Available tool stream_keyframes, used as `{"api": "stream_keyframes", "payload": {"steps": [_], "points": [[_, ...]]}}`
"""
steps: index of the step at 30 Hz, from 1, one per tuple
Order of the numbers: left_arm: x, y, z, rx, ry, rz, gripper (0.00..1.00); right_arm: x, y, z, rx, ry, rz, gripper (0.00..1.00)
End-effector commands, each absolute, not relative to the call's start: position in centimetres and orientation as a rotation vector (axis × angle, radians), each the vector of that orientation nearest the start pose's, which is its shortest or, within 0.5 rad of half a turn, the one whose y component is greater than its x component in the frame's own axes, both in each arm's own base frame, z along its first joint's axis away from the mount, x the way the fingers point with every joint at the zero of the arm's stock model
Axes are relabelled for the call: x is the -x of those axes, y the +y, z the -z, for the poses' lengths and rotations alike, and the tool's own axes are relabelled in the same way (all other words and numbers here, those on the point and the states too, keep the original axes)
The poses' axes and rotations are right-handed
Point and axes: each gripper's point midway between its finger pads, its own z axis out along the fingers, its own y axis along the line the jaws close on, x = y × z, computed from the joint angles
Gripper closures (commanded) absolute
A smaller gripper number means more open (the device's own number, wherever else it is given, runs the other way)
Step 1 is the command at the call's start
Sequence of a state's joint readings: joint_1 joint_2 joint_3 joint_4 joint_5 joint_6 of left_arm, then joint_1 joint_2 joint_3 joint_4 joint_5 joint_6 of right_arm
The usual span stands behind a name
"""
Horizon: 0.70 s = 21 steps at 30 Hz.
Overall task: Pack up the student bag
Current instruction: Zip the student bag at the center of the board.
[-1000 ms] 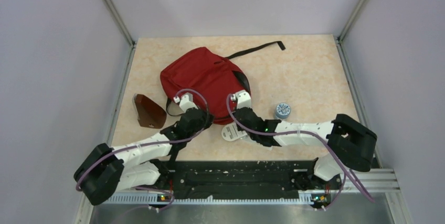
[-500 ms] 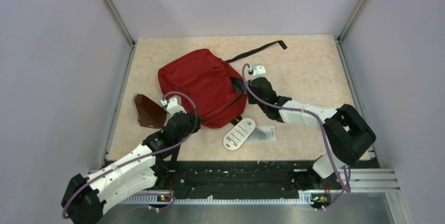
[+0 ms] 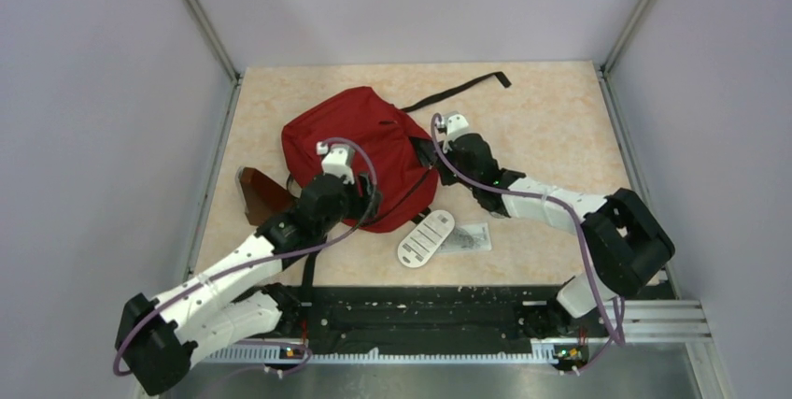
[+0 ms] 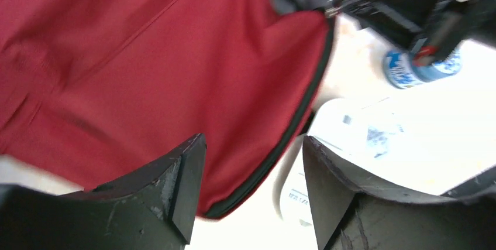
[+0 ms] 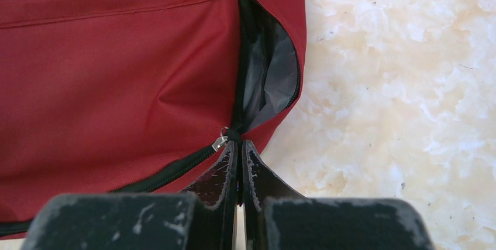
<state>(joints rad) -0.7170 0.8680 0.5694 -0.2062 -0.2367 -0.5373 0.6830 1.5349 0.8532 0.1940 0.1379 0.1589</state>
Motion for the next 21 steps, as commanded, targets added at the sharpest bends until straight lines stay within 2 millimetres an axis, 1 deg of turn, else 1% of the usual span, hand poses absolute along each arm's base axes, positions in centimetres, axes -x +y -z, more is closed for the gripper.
{"api": "stream_keyframes", "payload": {"steps": [1, 3, 5, 6, 8, 10, 12, 15, 17, 21], "points": [[-26.1, -24.1, -20.6, -0.328, 1.914, 0.659, 0.33, -35.3, 26.8, -14.5, 0.447, 1.939, -0.446, 1.00], [-27.0, -26.6, -21.9, -0.405, 1.856, 0.714, 0.32, -35.2, 26.7, -14.5, 0.443, 1.939, -0.447, 1.00], [-28.3, -28.3, -21.6, -0.444, 1.854, 0.714, 0.30, -35.1, 26.7, -14.6, 0.443, 1.938, -0.449, 1.00], [-29.1, -29.0, -21.4, -0.447, 1.865, 0.711, 0.27, -35.0, 26.6, -14.6, 0.442, 1.939, -0.449, 1.00], [-29.9, -30.8, -20.2, -0.473, 1.909, 0.738, 0.25, -34.8, 26.5, -14.9, 0.440, 1.932, -0.455, 1.00], [-30.8, -31.9, -19.7, -0.493, 1.912, 0.742, 0.22, -34.3, 26.2, -15.3, 0.437, 1.917, -0.464, 1.00], [-31.7, -32.4, -18.7, -0.502, 1.928, 0.715, 0.22, -34.0, 25.8, -15.5, 0.425, 1.910, -0.462, 1.00], [-32.6, -32.5, -17.2, -0.514, 1.951, 0.667, 0.22, -33.7, 25.3, -15.7, 0.419, 1.910, -0.451, 1.00], [-32.9, -32.8, -16.3, -0.522, 1.961, 0.657, 0.22, -33.6, 25.1, -15.7, 0.417, 1.909, -0.444, 1.00], [-32.8, -33.4, -14.4, -0.539, 1.993, 0.679, 0.23, -33.5, 24.9, -15.7, 0.411, 1.908, -0.440, 1.00]]}}
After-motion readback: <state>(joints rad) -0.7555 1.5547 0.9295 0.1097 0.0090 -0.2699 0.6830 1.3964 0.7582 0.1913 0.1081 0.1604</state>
